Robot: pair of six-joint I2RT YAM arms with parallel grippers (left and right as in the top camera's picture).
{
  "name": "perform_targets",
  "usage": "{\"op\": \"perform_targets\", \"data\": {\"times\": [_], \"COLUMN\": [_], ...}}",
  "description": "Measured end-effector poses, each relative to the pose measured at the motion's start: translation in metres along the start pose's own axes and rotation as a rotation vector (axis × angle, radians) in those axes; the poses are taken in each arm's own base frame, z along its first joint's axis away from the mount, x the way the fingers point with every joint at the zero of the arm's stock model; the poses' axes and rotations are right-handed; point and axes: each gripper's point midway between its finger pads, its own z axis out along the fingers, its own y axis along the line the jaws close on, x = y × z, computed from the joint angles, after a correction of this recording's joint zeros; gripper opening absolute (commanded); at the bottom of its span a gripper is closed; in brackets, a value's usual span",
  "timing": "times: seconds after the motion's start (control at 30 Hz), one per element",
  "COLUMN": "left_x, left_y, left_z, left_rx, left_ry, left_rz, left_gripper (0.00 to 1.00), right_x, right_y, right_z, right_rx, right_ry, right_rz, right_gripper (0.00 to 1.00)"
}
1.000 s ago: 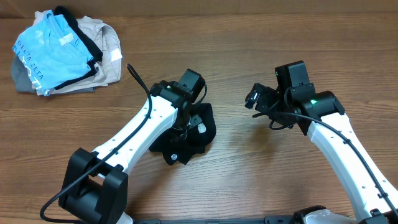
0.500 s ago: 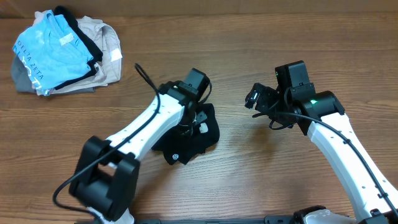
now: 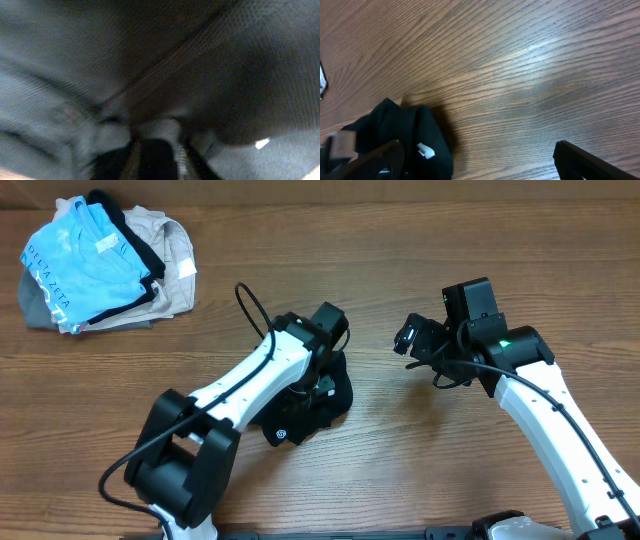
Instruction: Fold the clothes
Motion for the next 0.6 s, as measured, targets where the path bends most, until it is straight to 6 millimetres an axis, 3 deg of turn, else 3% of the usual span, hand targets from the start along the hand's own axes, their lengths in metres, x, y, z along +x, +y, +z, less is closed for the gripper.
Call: {"op": "perform_targets", "data": {"times": [0.07, 0.1, 0.13, 0.2, 0.37, 0.53, 0.6], "left_x": [-0.004, -0.007, -0.008, -0.010, -0.003, 0.013, 0.019], "left_y": [0.001, 0.000, 0.000, -0.002, 0.004, 0.009, 0.004], "left_z": [-0.017, -0.027, -0.037, -0.059, -0.081, -0.069, -0.058], "left_rx": [0.011, 0.023, 0.034, 0.068, 0.092, 0.078, 0.096], "left_ry": [-0.023, -0.035, -0.047, -0.078, -0.080, -0.013, 0.004], "left_rz": [0.027, 0.040, 0.053, 0.087, 0.145, 0.180, 0.195], "left_gripper": [0.84, 0.93, 0.98, 0.98, 0.75, 0.33, 0.23], "right_x": [0.000, 0.000, 0.000, 0.000, 0.000, 0.000, 0.000], "right_y": [0.000, 0.000, 0.000, 0.000, 0.000, 0.000, 0.000], "right_z": [0.000, 0.000, 0.000, 0.000, 0.000, 0.000, 0.000], "right_rx": [0.001, 0.001, 0.001, 0.001, 0.001, 0.001, 0.001], "right_ry": [0.000, 0.000, 0.000, 0.000, 0.000, 0.000, 0.000], "right_rz": [0.000, 0.000, 0.000, 0.000, 0.000, 0.000, 0.000], "right_gripper": [1.00, 1.00, 1.00, 1.00, 1.00, 1.00, 1.00]}}
